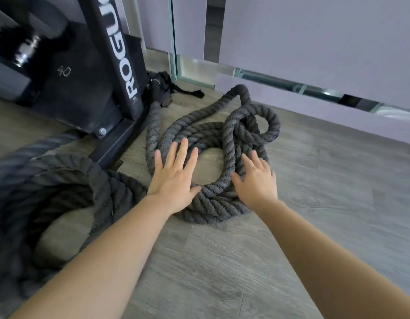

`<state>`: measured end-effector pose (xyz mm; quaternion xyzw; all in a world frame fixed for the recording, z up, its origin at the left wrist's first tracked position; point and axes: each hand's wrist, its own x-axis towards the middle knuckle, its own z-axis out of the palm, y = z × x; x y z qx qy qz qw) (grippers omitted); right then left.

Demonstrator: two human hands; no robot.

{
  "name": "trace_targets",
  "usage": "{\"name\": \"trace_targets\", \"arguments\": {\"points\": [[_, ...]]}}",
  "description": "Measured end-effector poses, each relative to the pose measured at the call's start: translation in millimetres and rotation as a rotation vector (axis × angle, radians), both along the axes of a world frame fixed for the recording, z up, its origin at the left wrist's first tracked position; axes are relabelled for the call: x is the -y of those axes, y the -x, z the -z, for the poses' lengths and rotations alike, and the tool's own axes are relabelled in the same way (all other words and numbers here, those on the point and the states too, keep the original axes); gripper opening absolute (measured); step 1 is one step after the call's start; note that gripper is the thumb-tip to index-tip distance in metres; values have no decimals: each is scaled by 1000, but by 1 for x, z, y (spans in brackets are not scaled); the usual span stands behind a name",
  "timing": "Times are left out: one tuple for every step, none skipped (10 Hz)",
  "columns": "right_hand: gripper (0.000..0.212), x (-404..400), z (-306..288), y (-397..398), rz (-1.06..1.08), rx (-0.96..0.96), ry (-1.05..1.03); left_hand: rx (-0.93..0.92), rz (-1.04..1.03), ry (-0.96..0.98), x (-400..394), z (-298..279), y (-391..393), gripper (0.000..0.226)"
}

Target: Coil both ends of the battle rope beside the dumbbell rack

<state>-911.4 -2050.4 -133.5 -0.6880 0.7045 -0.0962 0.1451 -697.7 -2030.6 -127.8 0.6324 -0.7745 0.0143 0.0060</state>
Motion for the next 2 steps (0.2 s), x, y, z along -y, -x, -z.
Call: {"name": "trace_targets", "arguments": {"points": [[76, 9, -40, -2, -5, -57, 59, 53, 1, 41, 10, -32, -5, 102], [76, 13, -75, -9, 9, -40, -15, 7, 27, -18, 15, -74, -5, 99]]}}
